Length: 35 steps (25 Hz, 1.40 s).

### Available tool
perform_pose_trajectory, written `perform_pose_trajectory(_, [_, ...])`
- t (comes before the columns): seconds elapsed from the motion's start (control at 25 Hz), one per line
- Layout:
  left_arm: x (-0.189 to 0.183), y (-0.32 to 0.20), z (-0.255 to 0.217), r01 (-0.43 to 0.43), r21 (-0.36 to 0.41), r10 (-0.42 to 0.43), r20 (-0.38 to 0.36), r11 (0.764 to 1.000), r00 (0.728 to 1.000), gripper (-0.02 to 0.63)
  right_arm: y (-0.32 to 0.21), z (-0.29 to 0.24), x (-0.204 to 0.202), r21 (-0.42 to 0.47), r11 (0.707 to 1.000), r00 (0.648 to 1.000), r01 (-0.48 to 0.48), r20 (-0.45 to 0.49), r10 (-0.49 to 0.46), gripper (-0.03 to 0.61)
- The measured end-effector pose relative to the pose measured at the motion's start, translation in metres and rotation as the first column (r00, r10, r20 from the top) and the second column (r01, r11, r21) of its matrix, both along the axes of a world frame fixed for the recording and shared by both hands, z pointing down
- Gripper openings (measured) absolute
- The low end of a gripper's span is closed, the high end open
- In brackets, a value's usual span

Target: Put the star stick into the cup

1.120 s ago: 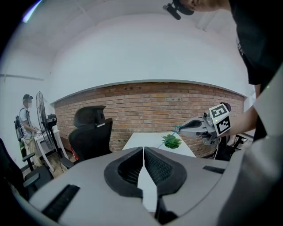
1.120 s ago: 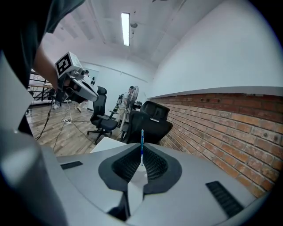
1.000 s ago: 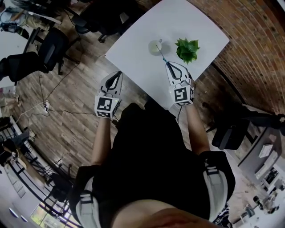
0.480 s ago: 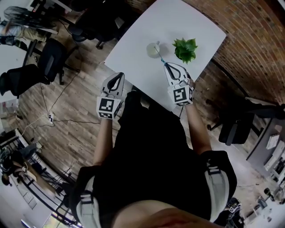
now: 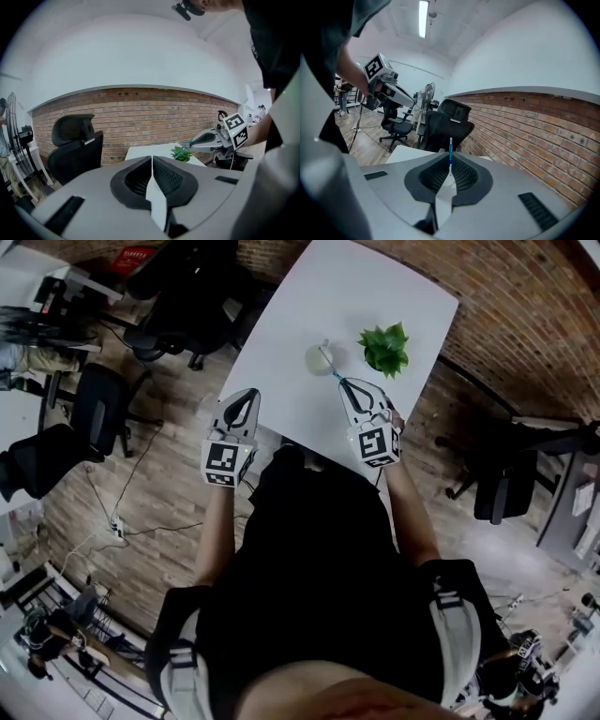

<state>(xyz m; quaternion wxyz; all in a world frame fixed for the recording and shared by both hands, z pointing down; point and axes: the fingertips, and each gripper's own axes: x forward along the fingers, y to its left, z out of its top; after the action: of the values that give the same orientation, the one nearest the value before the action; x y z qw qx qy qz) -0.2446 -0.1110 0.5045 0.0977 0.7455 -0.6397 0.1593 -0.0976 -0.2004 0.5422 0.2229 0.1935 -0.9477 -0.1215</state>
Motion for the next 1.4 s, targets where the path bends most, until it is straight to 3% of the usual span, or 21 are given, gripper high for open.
perform_pose_trajectory(0.36, [-0.030,-0.020,0.007,-0.071,0.011,0.071,-0.022,0.997,0.997,0.025,0.000,0.004,-0.026,0.006,0.999,0.998,-0.050,-0.034,0.050,0.011])
perform_pose_trajectory(1.4, [-0.054,-0.071,0.024,-0.270,0.031,0.271,-0.042,0.962,0.962,0.025,-0.006,0.040,-0.046,0.008,0.978,0.972,-0.208,-0.106,0.208,0.011])
